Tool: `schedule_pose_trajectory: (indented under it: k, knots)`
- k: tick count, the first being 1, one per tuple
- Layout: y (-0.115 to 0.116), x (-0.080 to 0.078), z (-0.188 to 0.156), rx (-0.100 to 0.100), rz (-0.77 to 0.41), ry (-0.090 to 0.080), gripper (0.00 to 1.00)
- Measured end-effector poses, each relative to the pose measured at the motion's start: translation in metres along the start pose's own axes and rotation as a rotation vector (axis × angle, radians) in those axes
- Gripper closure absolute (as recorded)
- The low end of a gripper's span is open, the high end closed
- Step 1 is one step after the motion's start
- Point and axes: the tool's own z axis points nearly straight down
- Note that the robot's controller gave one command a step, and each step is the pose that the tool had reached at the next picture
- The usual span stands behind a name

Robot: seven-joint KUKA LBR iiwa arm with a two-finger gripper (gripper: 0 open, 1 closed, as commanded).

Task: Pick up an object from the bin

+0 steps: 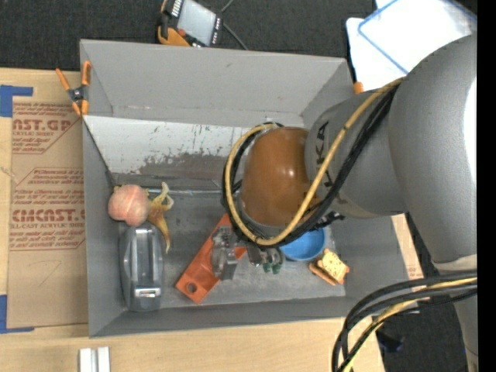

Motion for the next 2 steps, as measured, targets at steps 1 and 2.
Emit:
schedule_pose_trajectory:
  k: [1,2]
  knots:
    - [0.0001,0.0,0.0,0.0,0.0,0.0,1.0]
    - [0.0001,0.0,0.0,0.0,0.0,0.0,1.0]
